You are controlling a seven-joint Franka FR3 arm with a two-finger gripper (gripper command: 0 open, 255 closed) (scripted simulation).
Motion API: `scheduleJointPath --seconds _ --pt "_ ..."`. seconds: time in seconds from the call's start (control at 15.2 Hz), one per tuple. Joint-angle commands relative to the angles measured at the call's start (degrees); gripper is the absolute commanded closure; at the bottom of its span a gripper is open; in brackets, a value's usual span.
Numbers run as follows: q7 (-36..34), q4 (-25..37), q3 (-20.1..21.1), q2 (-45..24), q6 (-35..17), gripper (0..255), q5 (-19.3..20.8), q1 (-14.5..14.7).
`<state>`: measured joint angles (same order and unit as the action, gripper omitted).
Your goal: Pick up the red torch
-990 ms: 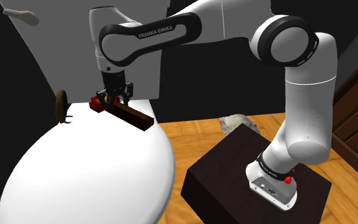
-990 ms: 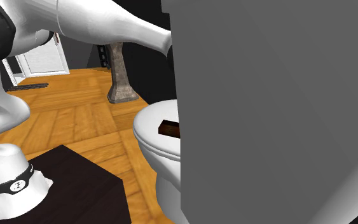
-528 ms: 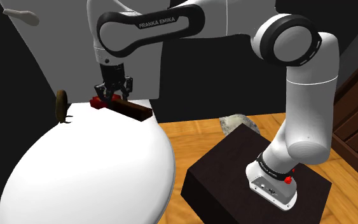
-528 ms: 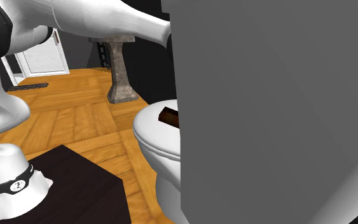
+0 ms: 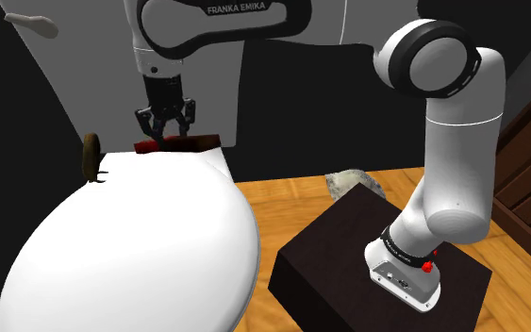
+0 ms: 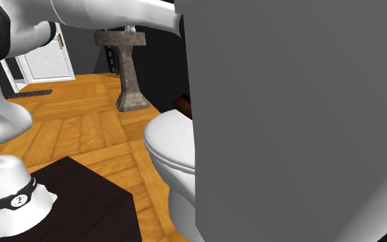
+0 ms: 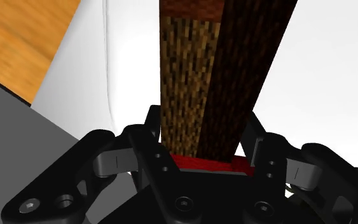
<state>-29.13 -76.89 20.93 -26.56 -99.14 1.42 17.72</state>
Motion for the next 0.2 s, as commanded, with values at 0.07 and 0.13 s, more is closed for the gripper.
scheduleJointPath --seconds 0.07,0.13 --pt "-0.12 1.83 0.02 -0.14 1.67 255 0.06 0.16" --pt "-0.12 1.85 0.02 -0.15 1.67 255 0.06 0.16"
